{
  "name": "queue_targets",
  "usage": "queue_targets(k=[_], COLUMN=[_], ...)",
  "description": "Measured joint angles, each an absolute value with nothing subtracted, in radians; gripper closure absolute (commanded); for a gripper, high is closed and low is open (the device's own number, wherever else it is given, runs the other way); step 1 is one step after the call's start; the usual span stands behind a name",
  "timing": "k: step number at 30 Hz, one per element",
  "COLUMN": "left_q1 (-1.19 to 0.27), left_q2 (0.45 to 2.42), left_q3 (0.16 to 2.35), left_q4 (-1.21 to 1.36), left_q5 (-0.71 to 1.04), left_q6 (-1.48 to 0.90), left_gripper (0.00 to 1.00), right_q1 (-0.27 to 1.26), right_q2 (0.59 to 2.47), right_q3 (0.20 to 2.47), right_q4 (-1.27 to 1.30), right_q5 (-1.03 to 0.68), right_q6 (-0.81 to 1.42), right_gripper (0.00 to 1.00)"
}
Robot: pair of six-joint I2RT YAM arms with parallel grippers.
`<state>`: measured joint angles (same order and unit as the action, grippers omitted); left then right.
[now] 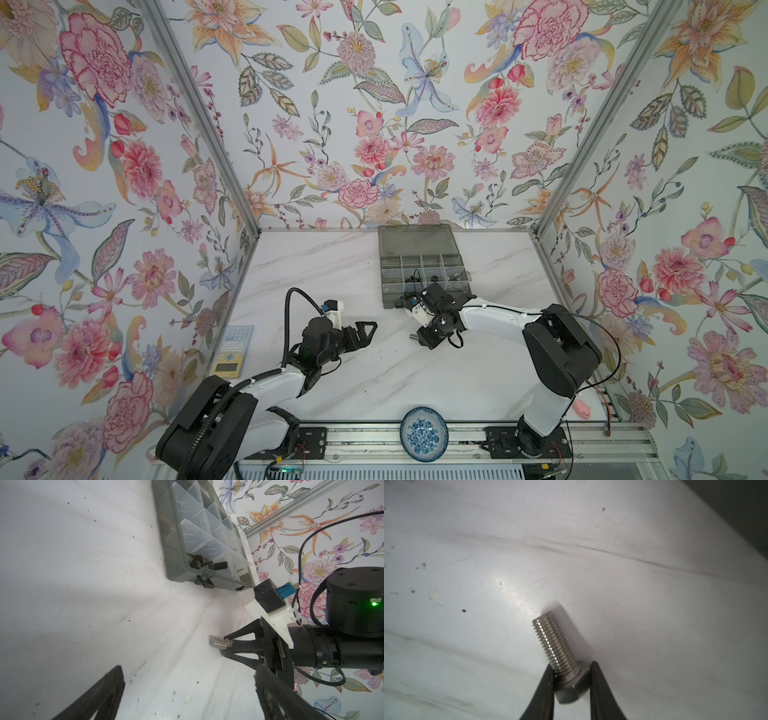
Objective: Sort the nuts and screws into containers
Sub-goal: 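Move the right gripper to the silver bolt and close on its head, then lift the silver bolt and carry it over the grey box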
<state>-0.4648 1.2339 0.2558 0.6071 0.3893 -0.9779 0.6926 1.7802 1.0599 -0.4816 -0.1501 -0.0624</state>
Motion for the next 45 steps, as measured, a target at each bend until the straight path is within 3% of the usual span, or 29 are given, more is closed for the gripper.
queue_targets(k=[10,25,33,45], left_q1=[-0.465,-0.464,-0.464,-0.455], left_q2=[1.23,1.225,1.223,1.223], left_q3=[0.255,0.255,0.255,0.256], left_q4=[0.607,0.603,0.595,0.577], left_q5=[0.389,0.389,0.389,0.389], left_q6=[-0.978,-0.978,-0.977,-0.976], left_gripper=[0.01,0.01,0.01,0.01], right_q1=[0.67,0.432,0.34,0.333], right_q2=[1.755,1.628,1.715,1.881], right_q3=[1.053,1.16,1.315,1.401], right_q4=[-0.498,-0.526,-0.545,-0.583], right_q5=[-0.17,-0.183,-0.15,-0.086], right_q6=[-0.064,-0.127,-0.186,-0.214], right_gripper=[1.0,1.0,1.0,1.0])
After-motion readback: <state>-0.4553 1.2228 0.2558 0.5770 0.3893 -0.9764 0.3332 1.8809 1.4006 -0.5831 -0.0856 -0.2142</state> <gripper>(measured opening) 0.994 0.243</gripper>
